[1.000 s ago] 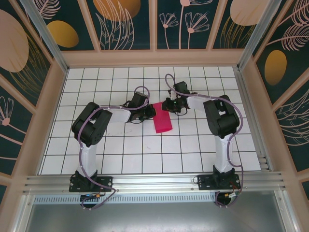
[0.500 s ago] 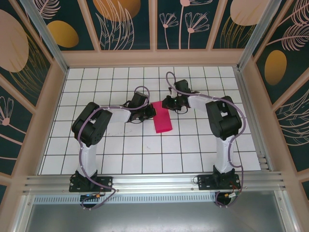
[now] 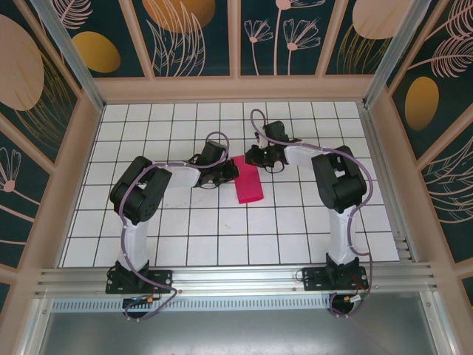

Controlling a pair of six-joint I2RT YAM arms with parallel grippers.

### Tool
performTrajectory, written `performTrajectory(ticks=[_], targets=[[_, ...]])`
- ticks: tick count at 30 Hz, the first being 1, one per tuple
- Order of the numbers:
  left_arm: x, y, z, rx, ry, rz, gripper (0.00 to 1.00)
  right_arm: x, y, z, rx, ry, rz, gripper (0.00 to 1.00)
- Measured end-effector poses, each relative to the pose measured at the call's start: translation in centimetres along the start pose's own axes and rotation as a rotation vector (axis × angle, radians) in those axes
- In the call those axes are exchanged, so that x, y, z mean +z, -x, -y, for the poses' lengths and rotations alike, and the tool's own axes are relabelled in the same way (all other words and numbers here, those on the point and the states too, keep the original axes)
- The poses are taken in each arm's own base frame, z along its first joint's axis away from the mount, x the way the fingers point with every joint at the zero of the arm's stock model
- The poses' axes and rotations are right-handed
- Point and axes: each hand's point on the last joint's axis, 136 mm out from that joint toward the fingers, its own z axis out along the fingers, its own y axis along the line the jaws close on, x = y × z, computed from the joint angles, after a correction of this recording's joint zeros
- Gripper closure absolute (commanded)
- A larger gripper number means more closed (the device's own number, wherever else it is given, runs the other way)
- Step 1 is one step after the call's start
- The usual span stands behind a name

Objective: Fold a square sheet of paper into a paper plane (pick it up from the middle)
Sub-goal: Fold the square sheet of paper in half at the center of the table.

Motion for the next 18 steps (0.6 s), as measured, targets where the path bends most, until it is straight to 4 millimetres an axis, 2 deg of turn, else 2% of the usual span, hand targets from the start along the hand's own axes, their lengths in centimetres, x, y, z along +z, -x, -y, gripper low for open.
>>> performTrajectory(ticks=[5,9,18], targets=[[0.0,0.0,0.0,0.005,0.0,0.0,0.98,1.3,0.3,1.4,0.025,-0.045,0.005,0.86],[0.0,0.0,0.0,0.007,0.0,0.0,0.98,1.4,1.2,1.7,0.05,-0.063,0.016,0.86],[0.0,0.0,0.0,0.01,-0.001,0.0,0.98,1.3,1.6,1.8,0.07,-0.069,0.012,0.86]])
